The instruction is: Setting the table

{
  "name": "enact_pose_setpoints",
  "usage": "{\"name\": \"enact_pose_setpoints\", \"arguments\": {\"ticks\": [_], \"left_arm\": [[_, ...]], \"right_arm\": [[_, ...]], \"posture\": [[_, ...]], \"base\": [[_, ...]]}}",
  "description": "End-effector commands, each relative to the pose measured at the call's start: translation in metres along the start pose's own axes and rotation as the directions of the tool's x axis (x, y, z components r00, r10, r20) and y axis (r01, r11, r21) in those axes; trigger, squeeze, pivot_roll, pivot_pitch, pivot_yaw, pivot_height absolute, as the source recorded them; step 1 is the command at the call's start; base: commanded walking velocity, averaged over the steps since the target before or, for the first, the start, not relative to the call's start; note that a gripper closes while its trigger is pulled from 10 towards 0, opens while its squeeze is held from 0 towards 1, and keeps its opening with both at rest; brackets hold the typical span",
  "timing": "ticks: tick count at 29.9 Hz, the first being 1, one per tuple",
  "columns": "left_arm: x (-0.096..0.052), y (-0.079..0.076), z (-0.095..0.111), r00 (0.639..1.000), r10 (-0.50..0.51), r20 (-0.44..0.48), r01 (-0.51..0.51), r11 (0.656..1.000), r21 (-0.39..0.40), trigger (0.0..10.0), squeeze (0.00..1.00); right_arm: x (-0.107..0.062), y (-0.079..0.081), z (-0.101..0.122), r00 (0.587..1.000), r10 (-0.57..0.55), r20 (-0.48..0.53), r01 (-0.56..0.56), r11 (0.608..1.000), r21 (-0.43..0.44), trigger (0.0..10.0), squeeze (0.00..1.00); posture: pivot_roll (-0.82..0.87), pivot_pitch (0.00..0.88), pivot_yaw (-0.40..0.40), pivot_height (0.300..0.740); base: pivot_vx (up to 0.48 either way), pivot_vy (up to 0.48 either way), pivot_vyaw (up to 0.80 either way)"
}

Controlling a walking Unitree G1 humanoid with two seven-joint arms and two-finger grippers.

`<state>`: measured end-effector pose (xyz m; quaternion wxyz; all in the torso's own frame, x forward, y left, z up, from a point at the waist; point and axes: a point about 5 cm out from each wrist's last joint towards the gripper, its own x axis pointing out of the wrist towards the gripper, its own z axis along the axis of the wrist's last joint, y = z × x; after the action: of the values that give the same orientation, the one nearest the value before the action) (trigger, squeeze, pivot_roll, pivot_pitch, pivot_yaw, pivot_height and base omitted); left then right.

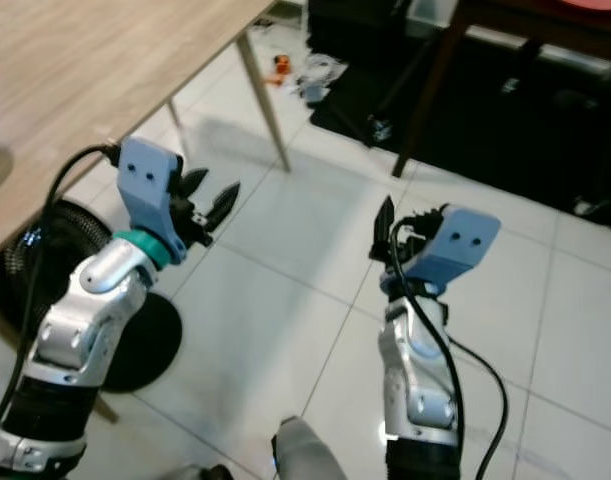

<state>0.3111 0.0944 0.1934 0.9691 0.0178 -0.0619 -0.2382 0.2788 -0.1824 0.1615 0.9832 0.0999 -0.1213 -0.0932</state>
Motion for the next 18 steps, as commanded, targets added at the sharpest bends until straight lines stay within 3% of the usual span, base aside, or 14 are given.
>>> {"name": "enact_pose_setpoints", "arguments": {"ticks": [1,5,13,18], "left_arm": [[-0.004,0.007,-0.012,0.999,0.024,-0.045,-0.022,0.999,0.035,10.0,0.0],[-0.005,0.01,-0.017,0.998,0.023,-0.051,-0.017,0.993,0.118,10.0,0.0],[-0.003,0.016,-0.015,0.998,0.051,-0.038,-0.046,0.992,0.114,10.0,0.0],[0.0,0.017,-0.011,0.996,0.084,0.001,-0.083,0.984,0.16,10.0,0.0]], "right_arm": [[-0.004,-0.002,-0.006,1.0,-0.01,-0.03,0.01,1.0,0.0,10.0,0.0],[-0.005,-0.001,-0.005,1.0,0.012,-0.021,-0.013,0.998,-0.065,10.0,0.0],[-0.005,-0.002,-0.003,1.0,0.009,-0.016,-0.01,0.998,-0.054,10.0,0.0],[-0.004,-0.001,-0.001,1.0,0.007,-0.006,-0.008,0.999,-0.039,10.0,0.0]], "posture": [[-0.12,0.041,0.118,0.74],[-0.12,0.041,0.117,0.74],[-0.12,0.041,0.118,0.74],[-0.12,0.042,0.116,0.74]], "base": [[0.0,0.0,-0.8],[0.0,0.0,-0.8],[0.0,0.0,-0.8],[0.393,0.0,-0.8]]}}
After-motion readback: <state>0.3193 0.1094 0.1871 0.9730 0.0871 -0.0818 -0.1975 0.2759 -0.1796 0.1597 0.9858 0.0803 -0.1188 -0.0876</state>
